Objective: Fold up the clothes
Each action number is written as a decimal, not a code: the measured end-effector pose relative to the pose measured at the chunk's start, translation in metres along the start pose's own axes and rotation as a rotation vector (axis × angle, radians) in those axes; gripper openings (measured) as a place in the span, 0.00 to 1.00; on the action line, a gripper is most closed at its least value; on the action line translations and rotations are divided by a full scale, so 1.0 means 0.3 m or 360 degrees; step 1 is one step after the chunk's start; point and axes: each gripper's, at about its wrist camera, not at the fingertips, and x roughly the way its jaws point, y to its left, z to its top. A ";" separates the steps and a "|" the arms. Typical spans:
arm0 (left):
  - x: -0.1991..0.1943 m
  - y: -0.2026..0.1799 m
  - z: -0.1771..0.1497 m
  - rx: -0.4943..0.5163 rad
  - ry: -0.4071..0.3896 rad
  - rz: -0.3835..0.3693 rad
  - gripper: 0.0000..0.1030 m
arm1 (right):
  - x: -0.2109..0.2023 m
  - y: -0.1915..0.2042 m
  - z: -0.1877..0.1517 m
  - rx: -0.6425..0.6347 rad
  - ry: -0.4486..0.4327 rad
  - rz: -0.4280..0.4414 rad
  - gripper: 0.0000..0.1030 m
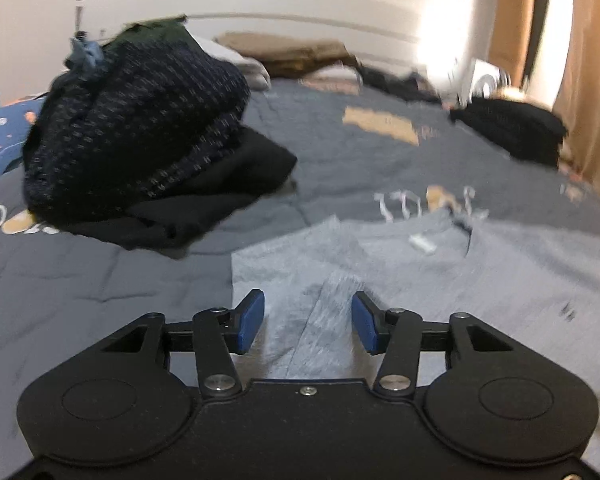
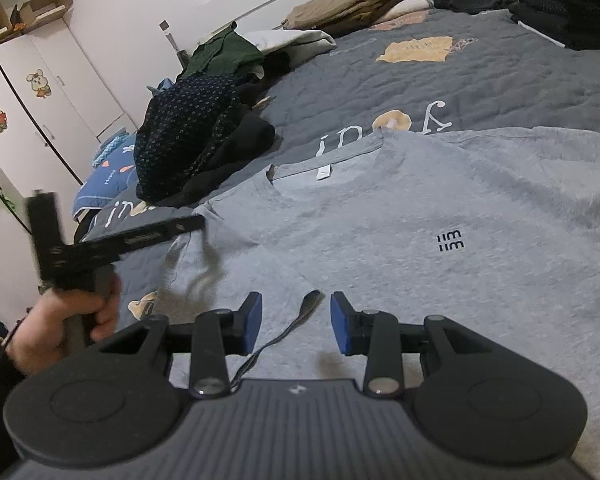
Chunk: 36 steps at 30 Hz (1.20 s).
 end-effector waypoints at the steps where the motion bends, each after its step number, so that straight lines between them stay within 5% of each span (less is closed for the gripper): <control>1: 0.016 0.003 -0.003 0.0017 0.0030 0.0001 0.29 | 0.002 -0.002 0.001 0.0005 0.0001 0.0005 0.35; 2: 0.025 0.010 -0.008 0.0022 0.0051 0.0000 0.18 | 0.001 -0.002 0.002 0.0008 0.0001 0.0009 0.35; 5: 0.030 0.057 -0.005 -0.0076 0.0044 -0.0041 0.08 | 0.000 -0.001 0.004 0.0016 0.0000 0.0022 0.35; 11: 0.010 0.184 0.050 -0.0396 -0.0137 0.0071 0.04 | -0.010 0.011 0.004 0.0028 -0.0005 0.0044 0.35; 18: 0.025 0.273 0.071 -0.0541 0.0005 0.0118 0.06 | -0.009 0.011 0.007 0.0037 0.0006 0.0052 0.35; 22: -0.112 0.247 0.031 -0.0430 -0.0030 0.0137 0.27 | -0.012 0.019 0.010 0.0036 0.0000 0.0066 0.35; 25: -0.256 0.153 -0.038 -0.0139 -0.0067 0.0192 0.43 | -0.017 0.032 0.012 0.0029 -0.0007 0.0080 0.35; 31: -0.455 -0.066 -0.234 0.0408 -0.0036 0.0203 0.43 | -0.022 0.078 0.002 -0.0003 -0.0004 0.0114 0.35; 36: -0.398 -0.216 -0.365 0.0885 0.0055 0.0352 0.44 | -0.023 0.134 -0.021 -0.0071 0.0025 0.0149 0.35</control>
